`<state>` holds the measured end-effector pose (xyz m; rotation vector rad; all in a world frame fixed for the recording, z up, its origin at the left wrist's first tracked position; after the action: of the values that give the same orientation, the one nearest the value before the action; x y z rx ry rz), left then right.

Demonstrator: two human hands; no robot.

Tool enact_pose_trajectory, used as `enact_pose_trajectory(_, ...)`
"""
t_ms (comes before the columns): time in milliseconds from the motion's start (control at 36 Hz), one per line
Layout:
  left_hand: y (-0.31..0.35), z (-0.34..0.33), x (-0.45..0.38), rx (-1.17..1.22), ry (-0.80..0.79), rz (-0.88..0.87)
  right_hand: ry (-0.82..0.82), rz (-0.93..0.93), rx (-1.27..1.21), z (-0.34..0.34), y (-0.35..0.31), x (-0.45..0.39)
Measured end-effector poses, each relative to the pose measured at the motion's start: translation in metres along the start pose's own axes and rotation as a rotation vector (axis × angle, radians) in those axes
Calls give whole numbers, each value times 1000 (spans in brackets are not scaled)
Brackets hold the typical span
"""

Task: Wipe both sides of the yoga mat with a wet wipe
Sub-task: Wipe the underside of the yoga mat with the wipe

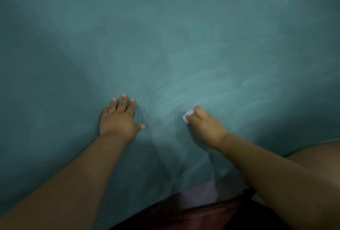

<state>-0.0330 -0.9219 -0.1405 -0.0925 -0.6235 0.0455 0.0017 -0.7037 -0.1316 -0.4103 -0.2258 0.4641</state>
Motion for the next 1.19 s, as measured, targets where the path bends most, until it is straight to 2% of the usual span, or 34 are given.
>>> enact_pose_trajectory(83, 4, -5, 12, -47, -38, -9, 96, -421, 94, 35, 97, 30)
enact_pose_trajectory(139, 7, -10, 21, -72, -71, -18, 208, -730, 80, 54, 137, 59)
enact_pose_trajectory(194, 11, -15, 32, -93, -90, -23, 255, -925, 65, 52, 135, 77)
enact_pose_trajectory(250, 14, -21, 41, -107, -85, -28, 281, -954, 15, 27, 98, 76)
enact_pose_trajectory(278, 16, -23, 45, -110, -82, -29, 327, -880, 43, 17, 69, 70)
enact_pose_trajectory(333, 17, -27, 49, -107, -75, -27, 325, -570, -17, -6, -1, 46)
enact_pose_trajectory(361, 17, -28, 50, -105, -70, -26, 270, -351, 9, -17, -40, 35)
enact_pose_trajectory(444, 15, -31, 51, -109, -64, -33, -131, 161, -87, -61, -116, 39)
enact_pose_trajectory(472, 14, -32, 52, -108, -68, -36, -182, 254, -89, -61, -120, 41)
enact_pose_trajectory(500, 14, -32, 52, -106, -69, -39, -197, 260, -72, -59, -104, 43)
enact_pose_trajectory(583, 14, -34, 51, -96, -61, -47, -84, -18, -22, -24, -8, 45)
enact_pose_trajectory(694, 15, -36, 49, -92, -60, -46, 102, -649, 88, 44, 117, 83)
enact_pose_trajectory(750, 15, -37, 48, -92, -57, -43, 197, -907, 95, 62, 144, 105)
enact_pose_trajectory(806, 15, -38, 47, -84, -52, -40, 194, -1008, 96, 58, 133, 104)
enact_pose_trajectory(861, 15, -38, 46, -64, -43, -39, 246, -893, 126, 36, 95, 80)
enact_pose_trajectory(944, 14, -38, 44, -42, -25, -44, 222, -406, 11, -13, 2, 28)
enact_pose_trajectory(1028, 13, -38, 44, -19, -21, -44, -14, 145, -90, -48, -84, 9)
enact_pose_trajectory(1056, 13, -38, 44, -18, -19, -45, -102, 254, -92, -51, -97, 9)
enact_pose_trajectory(1111, 13, -38, 43, -19, -20, -47, -122, 260, -76, -37, -77, 5)
enact_pose_trajectory(1139, 13, -39, 43, -20, -21, -49, -52, 230, 11, -21, -57, 4)
enact_pose_trajectory(1194, 12, -39, 43, -29, -22, -53, 3, -90, 46, 9, 15, 7)
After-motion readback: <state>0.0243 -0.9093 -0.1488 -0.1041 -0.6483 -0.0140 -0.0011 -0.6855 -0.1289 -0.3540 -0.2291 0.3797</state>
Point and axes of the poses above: each hand's wrist, its own x-axis away from the middle knuckle, its own z-axis out of the back of the hand, y = z × x, the point moved 8 cm from there along -x, towards the middle knuckle, and after that the axes turned 9 degrees about z, right-handed, at the moved point
